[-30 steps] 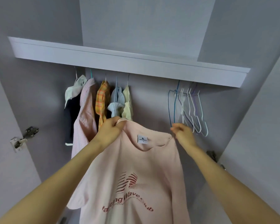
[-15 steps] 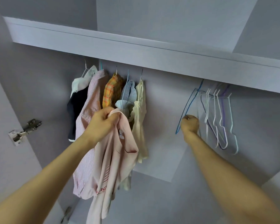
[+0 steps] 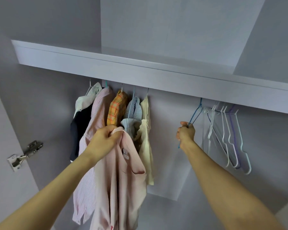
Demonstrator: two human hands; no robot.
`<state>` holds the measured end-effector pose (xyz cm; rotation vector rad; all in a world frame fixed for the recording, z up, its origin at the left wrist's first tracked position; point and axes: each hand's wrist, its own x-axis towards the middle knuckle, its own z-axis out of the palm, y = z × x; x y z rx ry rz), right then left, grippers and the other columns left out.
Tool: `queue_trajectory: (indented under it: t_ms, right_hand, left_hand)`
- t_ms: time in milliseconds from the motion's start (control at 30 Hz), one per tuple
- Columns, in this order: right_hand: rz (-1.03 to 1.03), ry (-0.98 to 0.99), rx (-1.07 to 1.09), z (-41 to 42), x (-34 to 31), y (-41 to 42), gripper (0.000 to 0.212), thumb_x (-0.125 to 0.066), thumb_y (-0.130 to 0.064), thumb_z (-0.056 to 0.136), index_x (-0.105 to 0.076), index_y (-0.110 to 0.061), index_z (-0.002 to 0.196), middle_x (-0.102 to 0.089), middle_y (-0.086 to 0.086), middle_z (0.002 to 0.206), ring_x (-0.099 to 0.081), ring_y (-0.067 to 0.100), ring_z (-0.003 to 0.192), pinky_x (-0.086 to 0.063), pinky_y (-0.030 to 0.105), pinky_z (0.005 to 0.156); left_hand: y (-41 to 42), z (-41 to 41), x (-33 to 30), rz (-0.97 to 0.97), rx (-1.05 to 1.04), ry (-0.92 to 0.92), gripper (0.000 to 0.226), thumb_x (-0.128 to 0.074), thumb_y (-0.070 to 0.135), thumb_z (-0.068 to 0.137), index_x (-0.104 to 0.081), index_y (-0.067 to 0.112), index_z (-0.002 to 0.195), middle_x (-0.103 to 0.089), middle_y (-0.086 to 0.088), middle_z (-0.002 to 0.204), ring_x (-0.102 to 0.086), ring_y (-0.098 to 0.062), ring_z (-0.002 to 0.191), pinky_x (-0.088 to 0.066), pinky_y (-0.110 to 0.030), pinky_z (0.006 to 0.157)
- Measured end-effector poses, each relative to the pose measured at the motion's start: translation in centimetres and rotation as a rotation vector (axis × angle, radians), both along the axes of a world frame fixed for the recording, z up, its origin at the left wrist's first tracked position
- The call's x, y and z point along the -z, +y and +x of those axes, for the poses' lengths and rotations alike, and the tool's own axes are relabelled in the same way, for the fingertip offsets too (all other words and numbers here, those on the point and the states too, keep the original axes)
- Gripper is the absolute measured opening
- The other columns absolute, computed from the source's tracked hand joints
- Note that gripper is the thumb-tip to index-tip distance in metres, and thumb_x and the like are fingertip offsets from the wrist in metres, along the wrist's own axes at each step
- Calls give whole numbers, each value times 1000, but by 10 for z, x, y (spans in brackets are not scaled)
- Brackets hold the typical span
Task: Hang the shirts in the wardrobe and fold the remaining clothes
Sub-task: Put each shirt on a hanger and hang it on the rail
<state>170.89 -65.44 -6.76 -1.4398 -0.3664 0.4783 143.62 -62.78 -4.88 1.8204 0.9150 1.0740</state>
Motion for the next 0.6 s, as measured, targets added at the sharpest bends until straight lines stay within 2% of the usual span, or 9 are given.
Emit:
queue_trajectory:
  t_ms: [100,267,333,400,467,533,567,600]
  right_hand:
    - [7,-111,14,-8,-6,-12,35,-24,0,97,-45,-21,78,-34,2,63,-30,11,50,-27,13,32]
    - [-2,-215,-44,-46,18,-51,22,-38,-9,98,-52,-12,81,-35,-2,57,-30,1,36,-27,15,37]
    - [-32,-348,-1,-72,51,-77,30,-44,-13,97,-44,-12,67,-35,-3,55,-32,4,42,-29,20,44]
    - [-22,-468,54,-92,78,-100,42,-50,-11,95,-30,-17,59,-27,-2,54,-27,7,47,-28,23,48]
    - [-10,-449,55,-100,93,-115,35,-54,-11,93,-36,-18,63,-31,-2,53,-32,4,43,-35,20,44]
    - [5,-364,2,-106,94,-120,13,-55,-11,92,-51,-15,80,-42,-2,56,-39,3,41,-39,19,44]
    - [-10,-349,21,-110,94,-123,12,-55,-12,92,-53,-15,81,-42,-3,56,-39,3,43,-38,20,48]
    - [-32,-369,68,-113,96,-127,21,-54,-13,93,-51,-16,72,-40,-4,54,-37,4,45,-36,23,51]
  left_hand:
    - [-1,-3,-1,17,44,46,22,-52,16,94,-61,8,75,-53,0,70,-47,-10,69,-36,-12,59]
    - [-12,-8,1,23,73,59,21,-52,17,94,-62,0,85,-54,-9,79,-47,-14,75,-36,-19,64]
    - [-19,-15,6,-4,102,80,21,-52,17,94,-62,1,87,-54,-10,80,-46,-14,76,-36,-22,66]
    - [-23,-21,14,-37,145,90,21,-51,16,95,-62,0,88,-52,-10,80,-45,-15,76,-35,-18,64]
    - [-29,-26,21,-78,165,111,21,-50,15,95,-61,0,86,-49,-9,78,-43,-15,73,-33,-12,57]
    - [-32,-28,26,-130,172,141,22,-50,16,95,-58,3,79,-46,-7,73,-41,-15,68,-32,-14,53]
    - [-33,-28,29,-157,171,161,25,-51,18,95,-56,7,73,-45,-4,67,-39,-14,64,-32,-17,52]
    - [-34,-28,31,-179,159,175,31,-51,21,95,-52,11,65,-43,2,59,-38,-12,58,-31,-18,51]
